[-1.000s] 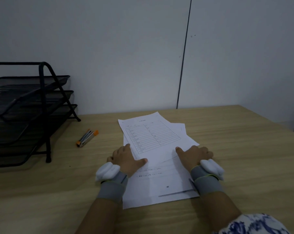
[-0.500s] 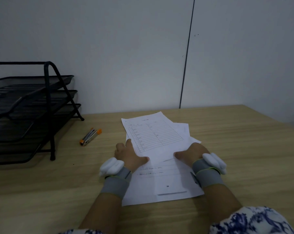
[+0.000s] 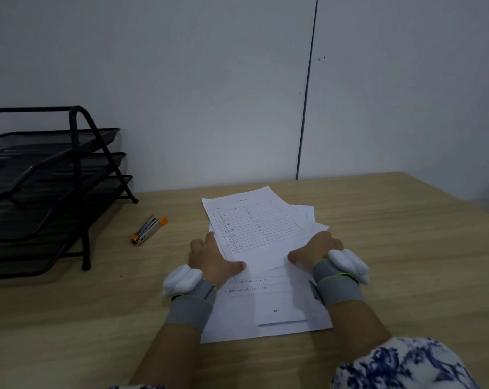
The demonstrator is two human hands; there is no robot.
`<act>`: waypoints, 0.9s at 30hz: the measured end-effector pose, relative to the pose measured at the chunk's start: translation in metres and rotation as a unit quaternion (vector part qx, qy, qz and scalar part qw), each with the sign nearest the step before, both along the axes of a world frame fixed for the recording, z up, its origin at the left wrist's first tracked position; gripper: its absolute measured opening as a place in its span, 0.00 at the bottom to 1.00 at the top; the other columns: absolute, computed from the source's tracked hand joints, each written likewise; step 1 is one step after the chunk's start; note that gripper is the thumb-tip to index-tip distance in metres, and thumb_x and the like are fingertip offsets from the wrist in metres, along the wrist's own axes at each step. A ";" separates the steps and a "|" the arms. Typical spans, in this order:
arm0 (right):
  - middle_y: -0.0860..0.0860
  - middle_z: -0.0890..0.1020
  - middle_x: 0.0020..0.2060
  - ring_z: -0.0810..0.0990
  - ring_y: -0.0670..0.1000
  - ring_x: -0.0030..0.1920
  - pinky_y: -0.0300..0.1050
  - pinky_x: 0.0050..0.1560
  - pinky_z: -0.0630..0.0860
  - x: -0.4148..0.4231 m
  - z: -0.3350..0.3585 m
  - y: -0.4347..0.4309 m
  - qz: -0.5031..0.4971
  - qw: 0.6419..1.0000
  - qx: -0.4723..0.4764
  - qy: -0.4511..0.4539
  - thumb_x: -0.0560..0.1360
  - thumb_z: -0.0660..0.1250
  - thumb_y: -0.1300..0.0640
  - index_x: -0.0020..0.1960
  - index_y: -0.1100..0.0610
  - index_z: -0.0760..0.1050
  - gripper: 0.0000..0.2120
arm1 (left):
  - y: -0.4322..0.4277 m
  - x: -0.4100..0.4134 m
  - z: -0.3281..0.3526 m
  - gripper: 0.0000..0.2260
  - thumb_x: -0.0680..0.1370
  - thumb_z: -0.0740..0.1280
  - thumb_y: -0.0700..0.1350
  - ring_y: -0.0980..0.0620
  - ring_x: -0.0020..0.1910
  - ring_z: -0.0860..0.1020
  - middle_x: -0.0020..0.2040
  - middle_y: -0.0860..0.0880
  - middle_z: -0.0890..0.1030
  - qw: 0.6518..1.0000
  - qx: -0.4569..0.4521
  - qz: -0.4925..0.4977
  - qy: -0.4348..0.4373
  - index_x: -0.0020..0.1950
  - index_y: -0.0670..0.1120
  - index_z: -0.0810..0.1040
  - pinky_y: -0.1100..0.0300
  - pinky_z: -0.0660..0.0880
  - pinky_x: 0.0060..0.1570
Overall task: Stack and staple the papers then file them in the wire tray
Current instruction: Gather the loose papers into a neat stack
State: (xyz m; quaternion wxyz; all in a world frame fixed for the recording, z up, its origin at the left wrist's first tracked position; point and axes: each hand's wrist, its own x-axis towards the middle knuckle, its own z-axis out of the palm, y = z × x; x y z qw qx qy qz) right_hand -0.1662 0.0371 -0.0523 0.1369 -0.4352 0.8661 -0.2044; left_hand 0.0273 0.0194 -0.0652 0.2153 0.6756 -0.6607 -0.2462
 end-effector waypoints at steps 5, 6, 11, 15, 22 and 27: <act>0.50 0.70 0.28 0.70 0.50 0.29 0.37 0.24 0.61 -0.006 0.006 0.004 0.028 0.999 0.011 -0.032 0.69 0.68 0.57 0.39 0.58 0.69 0.08 | 0.001 -0.002 0.002 0.42 0.66 0.73 0.56 0.44 0.66 0.67 0.68 0.43 0.63 1.000 -0.001 -0.008 -0.012 0.73 0.47 0.57 0.53 0.70 0.64; 0.50 0.69 0.27 0.69 0.49 0.28 0.38 0.23 0.60 -0.007 0.007 0.003 0.026 0.999 0.018 -0.042 0.69 0.68 0.57 0.35 0.59 0.68 0.10 | 0.001 -0.003 0.003 0.42 0.66 0.73 0.56 0.44 0.67 0.67 0.68 0.43 0.63 1.000 -0.002 -0.009 -0.011 0.73 0.47 0.57 0.53 0.70 0.64; 0.50 0.69 0.25 0.66 0.48 0.25 0.38 0.22 0.59 -0.008 -0.001 0.001 0.014 0.999 0.012 -0.051 0.69 0.68 0.57 0.27 0.57 0.64 0.16 | 0.002 -0.005 0.003 0.42 0.65 0.73 0.56 0.44 0.66 0.67 0.68 0.43 0.63 1.000 0.005 -0.008 -0.007 0.73 0.48 0.57 0.53 0.70 0.64; 0.53 0.73 0.36 0.72 0.50 0.33 0.38 0.30 0.64 -0.006 -0.006 -0.001 -0.006 0.999 0.030 -0.022 0.68 0.66 0.49 0.31 0.58 0.67 0.15 | 0.002 -0.005 0.004 0.41 0.65 0.73 0.56 0.44 0.66 0.68 0.67 0.43 0.64 1.000 0.013 -0.002 -0.006 0.72 0.48 0.58 0.53 0.70 0.63; 0.56 0.73 0.44 0.73 0.54 0.41 0.42 0.37 0.67 -0.003 -0.003 -0.004 -0.020 0.999 0.015 -0.037 0.67 0.68 0.51 0.36 0.58 0.67 0.13 | 0.004 -0.011 0.007 0.42 0.66 0.73 0.55 0.43 0.65 0.69 0.67 0.41 0.66 1.000 0.027 -0.004 -0.010 0.73 0.48 0.56 0.55 0.70 0.59; 0.51 0.71 0.28 0.67 0.49 0.26 0.38 0.23 0.59 -0.008 -0.004 -0.006 -0.014 0.996 -0.046 -0.078 0.67 0.68 0.59 0.35 0.59 0.68 0.09 | 0.006 -0.014 0.010 0.33 0.67 0.73 0.47 0.45 0.59 0.75 0.63 0.43 0.75 0.996 0.006 -0.009 0.084 0.69 0.44 0.64 0.58 0.71 0.50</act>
